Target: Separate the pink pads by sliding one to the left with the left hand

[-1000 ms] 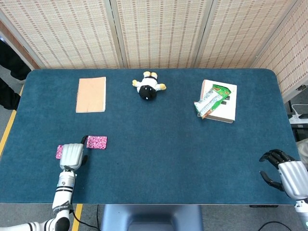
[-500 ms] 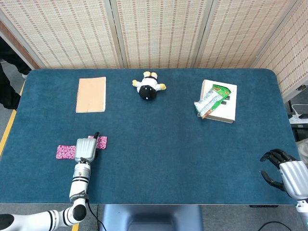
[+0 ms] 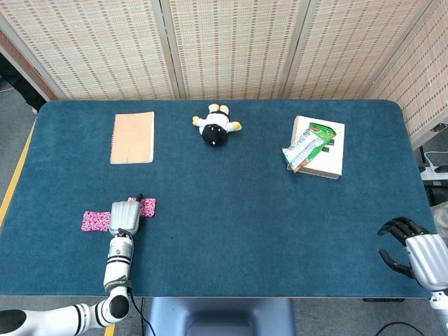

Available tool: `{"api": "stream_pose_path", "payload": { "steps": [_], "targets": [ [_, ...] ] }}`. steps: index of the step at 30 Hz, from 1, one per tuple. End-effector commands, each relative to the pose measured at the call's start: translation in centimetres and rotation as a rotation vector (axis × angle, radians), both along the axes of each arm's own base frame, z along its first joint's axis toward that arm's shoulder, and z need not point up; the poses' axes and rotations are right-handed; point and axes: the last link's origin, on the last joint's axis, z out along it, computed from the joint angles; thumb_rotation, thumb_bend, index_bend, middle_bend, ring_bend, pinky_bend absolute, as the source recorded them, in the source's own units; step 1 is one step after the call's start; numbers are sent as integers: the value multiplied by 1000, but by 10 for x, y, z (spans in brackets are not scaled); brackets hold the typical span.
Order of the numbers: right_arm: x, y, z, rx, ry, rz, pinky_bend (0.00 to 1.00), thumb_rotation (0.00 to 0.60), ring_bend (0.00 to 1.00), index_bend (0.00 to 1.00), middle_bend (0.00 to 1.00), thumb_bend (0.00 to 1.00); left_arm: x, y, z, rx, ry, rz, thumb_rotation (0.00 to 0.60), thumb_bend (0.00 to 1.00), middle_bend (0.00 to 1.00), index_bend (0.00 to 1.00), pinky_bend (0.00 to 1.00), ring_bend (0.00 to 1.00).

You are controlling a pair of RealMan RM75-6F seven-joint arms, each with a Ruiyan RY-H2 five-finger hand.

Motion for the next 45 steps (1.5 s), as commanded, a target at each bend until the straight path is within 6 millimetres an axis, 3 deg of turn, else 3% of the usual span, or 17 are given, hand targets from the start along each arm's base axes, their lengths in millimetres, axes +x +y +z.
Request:
{"api": "stream_pose_path", "payload": {
  "steps": [1,21,34,45],
  "targets": [
    [0,0,0,1,0,0,487,600,253,448,366,233,0,-1,-3,-6,-4,2,600,348,1000,231,1000,1000],
    [0,0,0,7,3,-2,487,600,253,448,365,233,12,0,-8,-21,-11,-9,600,349,1000,234,1000,1000],
    [0,0,0,10,5,-4,487,600,253,448,365,232,23,2,-2,-57,-14,-34,600,427,1000,242,1000,1000],
    [0,0,0,12,7,-7,487,600,253,448,365,233,24,6,-6,-74,19,-30,600,408,1000,230,1000,1000]
  ]
}}
